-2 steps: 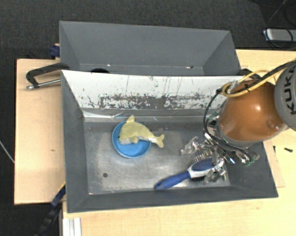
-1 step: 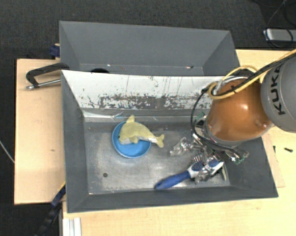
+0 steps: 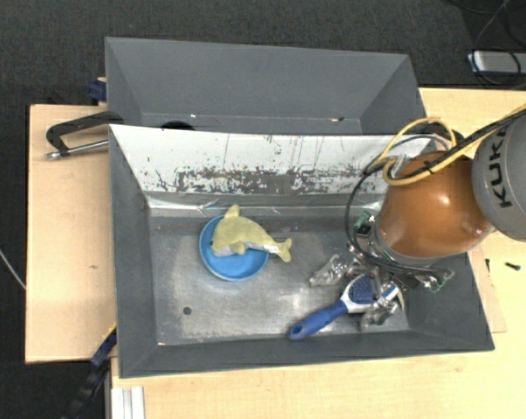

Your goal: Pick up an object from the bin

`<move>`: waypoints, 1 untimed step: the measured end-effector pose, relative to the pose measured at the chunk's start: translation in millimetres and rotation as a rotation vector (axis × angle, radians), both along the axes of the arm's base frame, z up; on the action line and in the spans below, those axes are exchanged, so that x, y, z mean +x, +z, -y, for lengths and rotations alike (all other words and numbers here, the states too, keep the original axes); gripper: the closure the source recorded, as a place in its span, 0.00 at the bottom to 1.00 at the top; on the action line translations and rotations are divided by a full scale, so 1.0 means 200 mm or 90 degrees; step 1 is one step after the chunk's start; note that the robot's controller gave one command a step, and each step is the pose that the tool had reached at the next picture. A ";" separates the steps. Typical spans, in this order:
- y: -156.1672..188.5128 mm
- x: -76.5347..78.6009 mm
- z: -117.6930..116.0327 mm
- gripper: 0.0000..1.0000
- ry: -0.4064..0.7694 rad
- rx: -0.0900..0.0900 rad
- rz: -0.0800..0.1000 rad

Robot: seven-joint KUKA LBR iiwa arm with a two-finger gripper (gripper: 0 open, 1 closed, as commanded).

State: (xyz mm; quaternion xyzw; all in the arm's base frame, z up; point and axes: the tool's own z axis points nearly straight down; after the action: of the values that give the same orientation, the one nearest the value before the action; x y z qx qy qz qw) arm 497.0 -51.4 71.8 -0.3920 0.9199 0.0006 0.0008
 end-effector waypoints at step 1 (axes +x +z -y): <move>0.01 -0.01 -0.21 0.00 -0.142 -0.001 0.002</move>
Offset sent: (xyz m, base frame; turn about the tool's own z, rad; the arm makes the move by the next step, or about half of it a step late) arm -0.0037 0.0425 -0.0018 0.2210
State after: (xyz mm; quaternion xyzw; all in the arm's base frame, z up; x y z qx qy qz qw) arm 495.7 -8.9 72.8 -0.2873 0.9578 -0.0012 0.0022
